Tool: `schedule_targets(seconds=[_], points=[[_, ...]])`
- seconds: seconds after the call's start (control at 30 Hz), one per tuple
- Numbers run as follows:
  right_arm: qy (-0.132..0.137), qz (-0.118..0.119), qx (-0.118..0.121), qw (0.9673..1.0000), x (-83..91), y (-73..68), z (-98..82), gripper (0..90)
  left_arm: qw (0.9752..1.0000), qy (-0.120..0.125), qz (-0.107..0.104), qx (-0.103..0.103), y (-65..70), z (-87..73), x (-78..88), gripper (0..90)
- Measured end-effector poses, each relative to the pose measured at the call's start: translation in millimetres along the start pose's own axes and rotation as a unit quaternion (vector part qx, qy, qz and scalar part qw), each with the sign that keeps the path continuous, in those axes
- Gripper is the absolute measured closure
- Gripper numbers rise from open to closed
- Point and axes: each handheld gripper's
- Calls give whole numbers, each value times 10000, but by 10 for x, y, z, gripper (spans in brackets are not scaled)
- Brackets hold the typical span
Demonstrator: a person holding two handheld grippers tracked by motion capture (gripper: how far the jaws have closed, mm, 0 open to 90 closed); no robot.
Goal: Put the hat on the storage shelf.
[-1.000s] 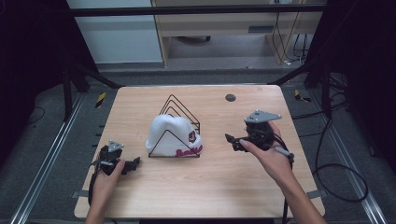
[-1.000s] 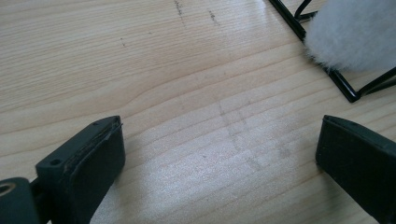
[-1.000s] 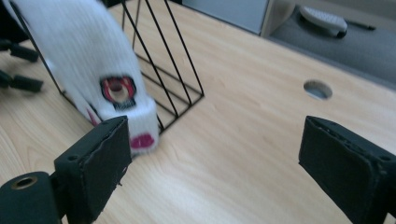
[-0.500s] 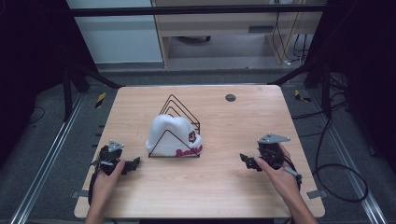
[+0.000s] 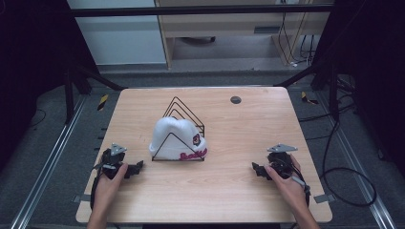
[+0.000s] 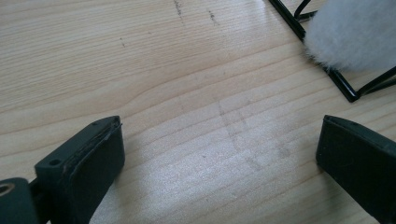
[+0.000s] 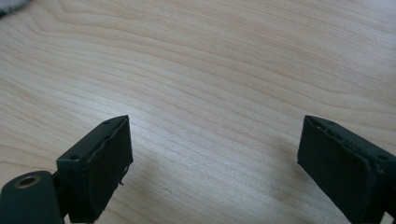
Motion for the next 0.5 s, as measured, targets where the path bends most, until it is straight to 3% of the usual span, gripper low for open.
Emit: schedule_targets(seconds=[0.17,0.5], points=[[144,-217,17,9997,-45,-14,-59,94,10000,-2,2,-4,0,0,0,3],[172,-372,42,9991,-62,-52,-76,73,10000,-2,7,-8,3,-1,0,1]])
Point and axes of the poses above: each handheld gripper's, and its own axes: x roughly backward along the jaws, z roughly out of its top, y roughly to its right, and after that the axes turned 14 degrees about y, right-handed
